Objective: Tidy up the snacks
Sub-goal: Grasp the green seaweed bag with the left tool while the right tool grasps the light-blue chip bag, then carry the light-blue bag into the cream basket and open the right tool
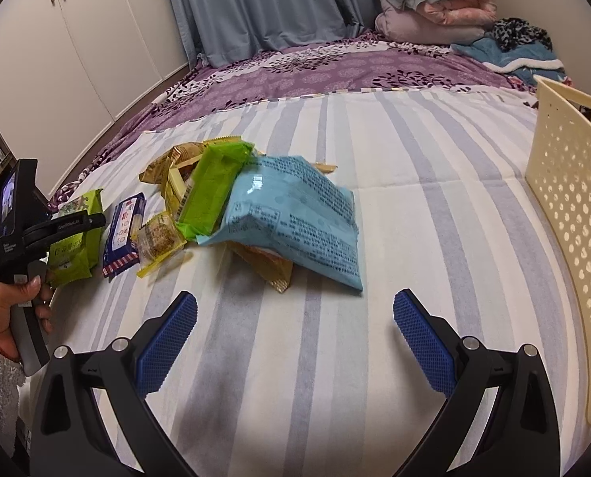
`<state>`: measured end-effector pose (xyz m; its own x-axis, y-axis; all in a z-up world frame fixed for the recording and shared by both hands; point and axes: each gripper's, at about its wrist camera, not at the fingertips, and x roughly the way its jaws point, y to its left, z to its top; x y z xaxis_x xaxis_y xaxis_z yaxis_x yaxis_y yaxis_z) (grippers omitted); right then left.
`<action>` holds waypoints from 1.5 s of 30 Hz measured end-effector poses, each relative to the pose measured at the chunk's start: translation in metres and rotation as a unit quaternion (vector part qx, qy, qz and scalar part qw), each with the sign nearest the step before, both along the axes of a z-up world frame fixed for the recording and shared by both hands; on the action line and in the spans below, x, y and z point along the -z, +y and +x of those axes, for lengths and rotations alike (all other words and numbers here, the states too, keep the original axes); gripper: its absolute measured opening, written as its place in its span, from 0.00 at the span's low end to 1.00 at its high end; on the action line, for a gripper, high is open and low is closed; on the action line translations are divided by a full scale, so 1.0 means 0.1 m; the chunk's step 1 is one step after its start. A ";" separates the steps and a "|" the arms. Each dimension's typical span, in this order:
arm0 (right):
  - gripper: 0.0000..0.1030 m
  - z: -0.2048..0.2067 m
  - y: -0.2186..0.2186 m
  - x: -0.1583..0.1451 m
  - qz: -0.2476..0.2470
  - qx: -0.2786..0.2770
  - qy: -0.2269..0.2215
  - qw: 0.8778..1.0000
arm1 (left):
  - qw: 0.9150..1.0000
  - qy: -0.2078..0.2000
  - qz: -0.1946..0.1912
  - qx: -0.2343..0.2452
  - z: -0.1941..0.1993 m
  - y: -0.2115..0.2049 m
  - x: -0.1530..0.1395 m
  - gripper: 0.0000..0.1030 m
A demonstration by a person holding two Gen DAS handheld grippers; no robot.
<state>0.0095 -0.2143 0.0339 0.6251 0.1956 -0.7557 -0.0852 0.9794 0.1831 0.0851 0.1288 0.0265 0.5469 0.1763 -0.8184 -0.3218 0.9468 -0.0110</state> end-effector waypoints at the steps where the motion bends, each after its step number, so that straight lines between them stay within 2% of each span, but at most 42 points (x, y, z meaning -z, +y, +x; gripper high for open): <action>1: 0.95 0.02 0.00 -0.01 -0.001 -0.001 -0.003 1.000 | 1.000 -0.004 0.002 0.003 -0.01 -0.01 -0.03 0.80; 10: 0.95 0.43 -0.01 0.13 -0.060 -0.032 -0.012 0.998 | 0.999 -0.035 -0.013 0.029 -0.14 -0.07 -0.29 0.80; 13: 0.95 0.61 -0.01 0.16 -0.045 -0.053 -0.002 0.998 | 0.998 -0.039 -0.025 0.037 -0.15 -0.10 -0.33 0.80; 20: 0.95 0.80 0.16 0.12 -0.077 -0.116 -0.024 0.990 | 0.996 -0.044 -0.043 0.060 -0.16 -0.23 -0.39 0.80; 23: 0.95 0.87 0.12 0.15 -0.050 -0.126 -0.013 0.991 | 0.995 -0.044 -0.050 0.070 -0.17 -0.29 -0.41 0.80; 24: 0.94 0.88 0.09 0.15 -0.036 -0.126 -0.009 0.991 | 0.995 -0.044 -0.050 0.074 -0.18 -0.32 -0.42 0.80; 26: 0.80 0.86 0.06 0.14 -0.016 -0.129 -0.008 0.992 | 0.994 -0.046 -0.050 0.081 -0.19 -0.36 -0.44 0.80; 27: 0.78 0.84 0.04 0.12 -0.009 -0.127 -0.007 0.992 | 0.994 -0.047 -0.050 0.084 -0.19 -0.38 -0.45 0.80; 29: 0.65 0.80 0.04 0.09 -0.010 -0.125 -0.010 0.992 | 0.994 -0.048 -0.052 0.089 -0.20 -0.40 -0.48 0.80; 32: 0.56 0.71 -0.02 0.05 -0.008 -0.112 -0.012 0.994 | 0.993 -0.051 -0.054 0.096 -0.23 -0.45 -0.51 0.80; 38: 0.53 0.47 -0.23 -0.09 0.039 -0.077 -0.024 0.996 | 0.990 -0.060 -0.054 0.114 -0.32 -0.55 -0.62 0.80; 45: 0.52 0.14 -0.39 -0.36 0.058 -0.051 -0.055 0.995 | 0.987 -0.070 -0.051 0.138 -0.42 -0.73 -0.75 0.80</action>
